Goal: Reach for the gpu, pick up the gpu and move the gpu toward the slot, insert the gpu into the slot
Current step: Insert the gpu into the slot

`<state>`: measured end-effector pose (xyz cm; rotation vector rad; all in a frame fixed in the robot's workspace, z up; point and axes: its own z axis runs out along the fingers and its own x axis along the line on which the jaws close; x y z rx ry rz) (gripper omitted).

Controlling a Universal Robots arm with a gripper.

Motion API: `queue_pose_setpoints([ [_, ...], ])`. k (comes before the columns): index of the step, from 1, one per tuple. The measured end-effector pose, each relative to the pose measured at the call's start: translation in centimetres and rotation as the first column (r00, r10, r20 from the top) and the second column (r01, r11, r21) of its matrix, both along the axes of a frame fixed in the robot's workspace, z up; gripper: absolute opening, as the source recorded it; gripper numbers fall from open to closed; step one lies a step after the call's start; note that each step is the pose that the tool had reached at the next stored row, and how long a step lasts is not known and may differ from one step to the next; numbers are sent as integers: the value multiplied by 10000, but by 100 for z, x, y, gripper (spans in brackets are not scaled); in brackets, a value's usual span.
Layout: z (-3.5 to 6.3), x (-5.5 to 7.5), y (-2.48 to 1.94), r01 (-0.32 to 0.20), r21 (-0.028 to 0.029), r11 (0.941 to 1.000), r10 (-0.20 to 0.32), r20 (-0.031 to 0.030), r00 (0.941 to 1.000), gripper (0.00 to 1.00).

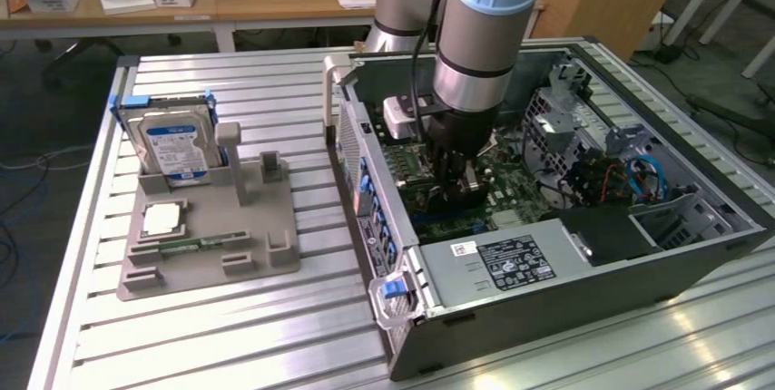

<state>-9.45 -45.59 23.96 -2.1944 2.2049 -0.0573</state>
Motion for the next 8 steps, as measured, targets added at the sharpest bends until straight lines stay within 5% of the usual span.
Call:
queue_pose_setpoints([
  [8, 4, 0, 1, 1, 6, 10000, -1, 3, 10000, 26],
])
